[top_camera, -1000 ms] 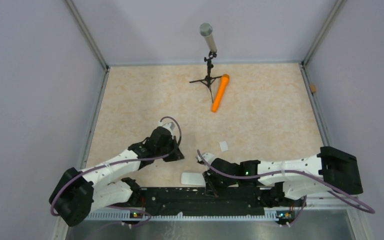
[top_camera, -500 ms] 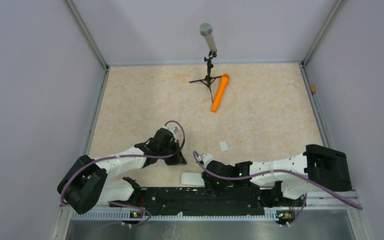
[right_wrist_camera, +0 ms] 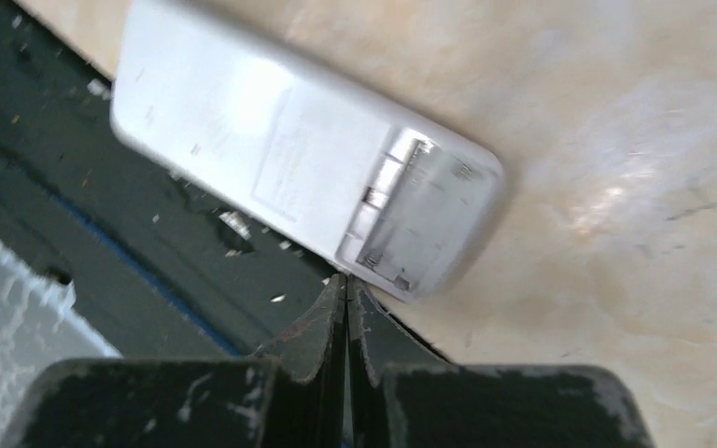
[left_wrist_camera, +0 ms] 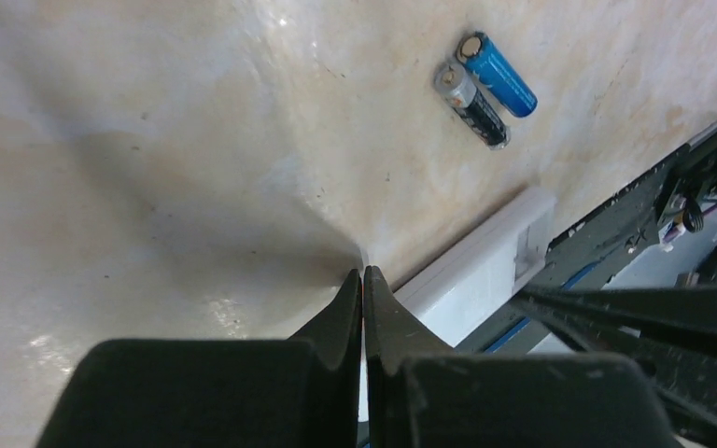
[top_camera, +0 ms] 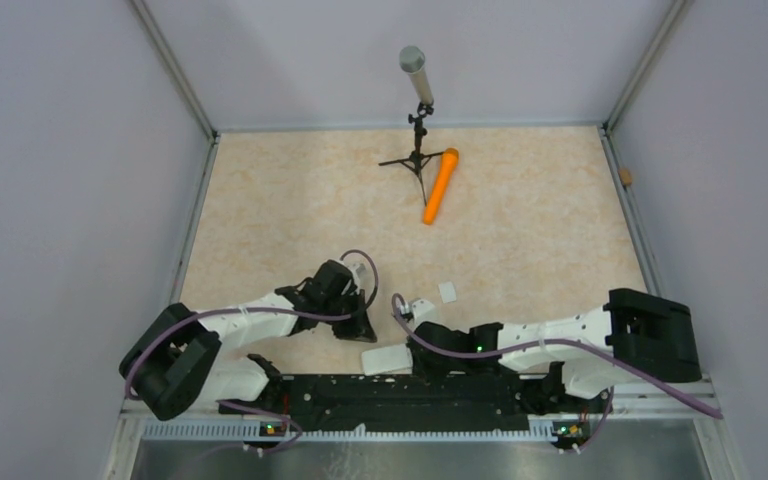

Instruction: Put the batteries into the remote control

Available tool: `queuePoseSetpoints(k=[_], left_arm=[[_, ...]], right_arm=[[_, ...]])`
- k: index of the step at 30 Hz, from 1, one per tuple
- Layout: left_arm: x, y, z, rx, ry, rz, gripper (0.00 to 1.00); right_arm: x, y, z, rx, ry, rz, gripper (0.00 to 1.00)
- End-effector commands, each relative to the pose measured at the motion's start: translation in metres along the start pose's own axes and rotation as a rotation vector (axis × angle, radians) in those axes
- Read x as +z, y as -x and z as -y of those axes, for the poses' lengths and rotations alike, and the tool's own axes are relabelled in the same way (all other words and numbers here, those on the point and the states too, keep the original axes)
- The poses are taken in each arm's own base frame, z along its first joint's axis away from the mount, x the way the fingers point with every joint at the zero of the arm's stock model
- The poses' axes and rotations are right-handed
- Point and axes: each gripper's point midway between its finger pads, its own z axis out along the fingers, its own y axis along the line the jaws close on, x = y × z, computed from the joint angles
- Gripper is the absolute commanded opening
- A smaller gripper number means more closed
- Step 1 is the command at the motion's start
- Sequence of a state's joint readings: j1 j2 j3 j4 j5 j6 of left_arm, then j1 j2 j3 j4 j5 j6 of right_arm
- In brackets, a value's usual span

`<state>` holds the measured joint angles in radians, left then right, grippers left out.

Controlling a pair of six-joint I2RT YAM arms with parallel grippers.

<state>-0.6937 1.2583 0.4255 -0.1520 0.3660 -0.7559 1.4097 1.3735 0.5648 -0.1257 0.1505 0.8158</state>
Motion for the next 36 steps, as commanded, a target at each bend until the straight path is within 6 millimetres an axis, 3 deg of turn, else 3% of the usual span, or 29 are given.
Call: queuePoseSetpoints(k=[1,7,17,24,36], left_arm=[[0.002,-0.014,0.001,0.042,0.007,-0.072,0.00],[0.008,-0.017,0.012,0.075,-0.005,-0.114,0.00],[0.016,-0.028,0.042,0.098,-0.084,-0.162,0.00],[0.019,-0.030,0.052,0.094,-0.109,-0.163,0.00],[0.030,-0.021,0.076,0.083,-0.162,-0.158,0.00]], right_arm=[[-0.003,0.023,0.028,0.061,-0.122,0.099,0.00],[-0.004,0.030,0.038,0.099,-0.133,0.118,0.00],[-0.002,0.034,0.030,0.145,-0.074,0.133,0.00],[-0.004,0.032,0.027,0.205,-0.022,0.131,0.00],[-0.011,0.031,0.048,0.257,-0.062,0.141,0.00]])
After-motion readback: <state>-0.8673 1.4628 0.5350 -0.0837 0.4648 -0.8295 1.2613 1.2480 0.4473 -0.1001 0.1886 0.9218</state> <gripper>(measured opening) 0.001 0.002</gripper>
